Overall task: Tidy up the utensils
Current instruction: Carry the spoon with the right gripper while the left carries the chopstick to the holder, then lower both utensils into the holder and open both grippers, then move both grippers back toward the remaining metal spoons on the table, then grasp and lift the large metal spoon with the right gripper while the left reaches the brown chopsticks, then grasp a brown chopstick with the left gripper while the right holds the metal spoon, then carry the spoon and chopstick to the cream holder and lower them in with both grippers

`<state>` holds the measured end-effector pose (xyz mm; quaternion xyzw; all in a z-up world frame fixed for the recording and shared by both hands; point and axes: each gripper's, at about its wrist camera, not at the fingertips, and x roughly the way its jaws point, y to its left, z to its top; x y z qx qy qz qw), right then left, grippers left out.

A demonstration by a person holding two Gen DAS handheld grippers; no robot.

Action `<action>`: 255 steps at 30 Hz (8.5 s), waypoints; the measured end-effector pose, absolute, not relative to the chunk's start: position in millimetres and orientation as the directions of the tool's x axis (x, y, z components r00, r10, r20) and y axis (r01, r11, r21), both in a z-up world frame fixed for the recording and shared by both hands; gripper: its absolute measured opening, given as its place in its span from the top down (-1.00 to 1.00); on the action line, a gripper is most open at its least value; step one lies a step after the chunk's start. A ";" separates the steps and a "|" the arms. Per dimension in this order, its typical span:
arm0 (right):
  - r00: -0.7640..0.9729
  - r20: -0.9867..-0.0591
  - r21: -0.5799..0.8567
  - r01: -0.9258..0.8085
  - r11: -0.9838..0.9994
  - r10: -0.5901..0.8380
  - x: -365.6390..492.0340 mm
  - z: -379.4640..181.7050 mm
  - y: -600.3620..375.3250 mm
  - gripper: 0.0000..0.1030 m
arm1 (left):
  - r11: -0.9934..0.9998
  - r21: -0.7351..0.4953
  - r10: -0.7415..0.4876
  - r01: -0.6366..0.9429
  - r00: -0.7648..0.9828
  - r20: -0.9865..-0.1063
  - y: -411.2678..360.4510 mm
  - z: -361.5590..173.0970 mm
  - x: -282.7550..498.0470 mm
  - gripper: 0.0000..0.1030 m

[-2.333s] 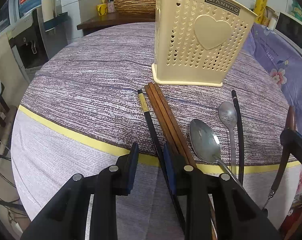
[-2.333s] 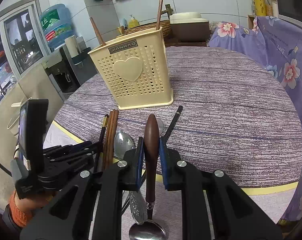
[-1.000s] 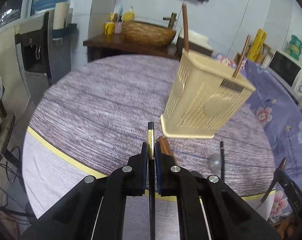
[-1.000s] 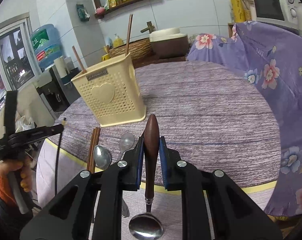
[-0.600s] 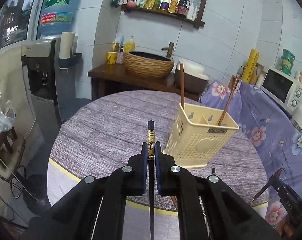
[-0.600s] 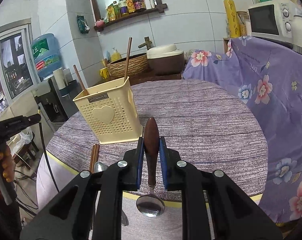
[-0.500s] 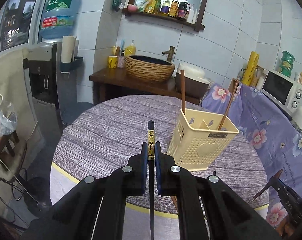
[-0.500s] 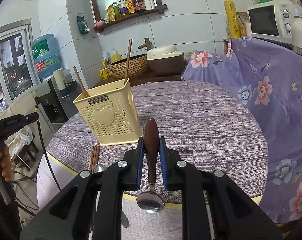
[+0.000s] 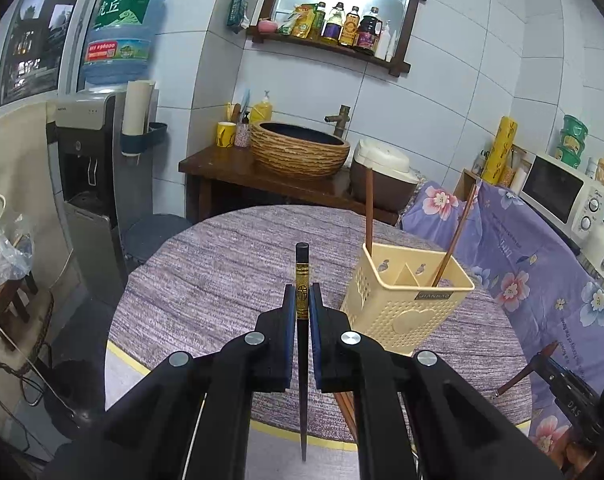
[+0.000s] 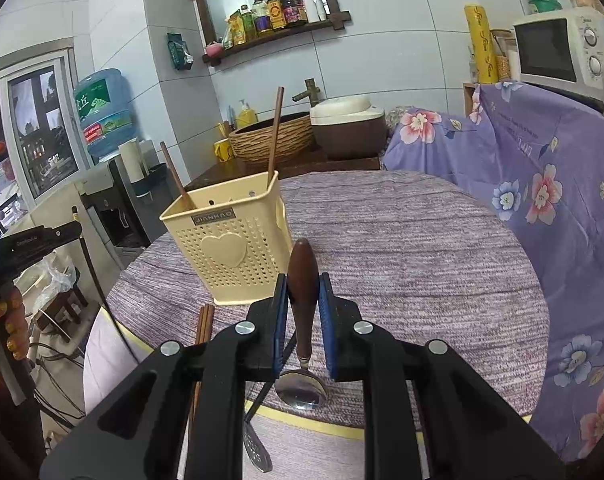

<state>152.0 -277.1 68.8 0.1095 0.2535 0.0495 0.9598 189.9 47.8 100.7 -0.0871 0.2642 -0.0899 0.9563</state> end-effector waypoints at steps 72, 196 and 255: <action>0.798 -0.532 0.114 -0.266 0.957 0.285 207.8 48.1 -194.2 0.07 | 0.984 -0.145 -0.169 0.105 0.807 -0.566 8.5 40.4 199.9 -0.23; 0.801 -0.543 0.239 -0.143 0.960 0.254 156.0 40.7 -225.8 0.26 | 0.996 -0.074 -0.090 0.051 0.566 -0.819 -34.1 -51.7 249.1 0.85; 0.929 -0.325 0.045 -0.172 0.984 0.177 300.7 139.9 -185.6 0.26 | 0.952 -0.204 -0.289 0.227 0.884 -0.366 -30.0 183.2 268.8 0.97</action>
